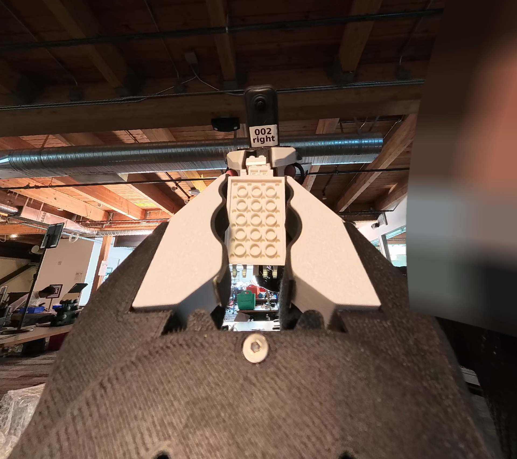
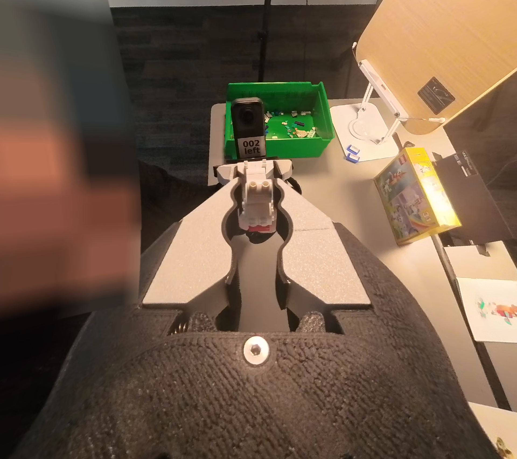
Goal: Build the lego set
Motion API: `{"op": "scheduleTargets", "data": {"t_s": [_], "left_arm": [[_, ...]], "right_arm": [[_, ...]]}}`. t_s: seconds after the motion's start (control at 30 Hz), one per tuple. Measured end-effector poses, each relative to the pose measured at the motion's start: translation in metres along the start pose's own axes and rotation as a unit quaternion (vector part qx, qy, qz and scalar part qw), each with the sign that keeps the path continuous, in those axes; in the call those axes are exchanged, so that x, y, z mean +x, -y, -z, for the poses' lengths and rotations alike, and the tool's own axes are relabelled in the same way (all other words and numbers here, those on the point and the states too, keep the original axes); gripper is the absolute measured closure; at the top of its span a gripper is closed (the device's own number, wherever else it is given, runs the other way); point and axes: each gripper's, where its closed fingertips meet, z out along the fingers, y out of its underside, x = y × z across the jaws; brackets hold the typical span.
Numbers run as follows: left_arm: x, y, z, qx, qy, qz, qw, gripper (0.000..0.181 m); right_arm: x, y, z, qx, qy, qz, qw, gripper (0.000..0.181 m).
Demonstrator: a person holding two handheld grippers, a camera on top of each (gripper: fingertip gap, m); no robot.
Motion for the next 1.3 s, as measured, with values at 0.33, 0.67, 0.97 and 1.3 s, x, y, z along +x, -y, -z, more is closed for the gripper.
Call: {"op": "scheduleTargets", "data": {"t_s": [0.33, 0.67, 0.97, 1.3], "left_arm": [[-0.006, 0.002, 0.002, 0.006, 0.014, 0.008, 1.0, 0.145], [-0.007, -0.003, 0.0, 0.002, 0.021, 0.011, 1.0, 0.145], [-0.008, -0.008, -0.002, -0.005, 0.024, 0.014, 1.0, 0.145], [-0.007, -0.015, -0.003, -0.024, 0.02, 0.005, 0.999, 0.145]], "right_arm": [[-0.012, 0.024, 0.028, 0.117, -0.129, 0.292, 0.94, 0.1], [0.009, -0.025, 0.005, -0.101, -0.412, 0.626, 0.654, 0.094], [0.02, -0.025, 0.002, -0.136, -0.447, 0.646, 0.604, 0.102], [0.024, -0.026, 0.001, -0.168, -0.434, 0.63, 0.621, 0.1]]}}
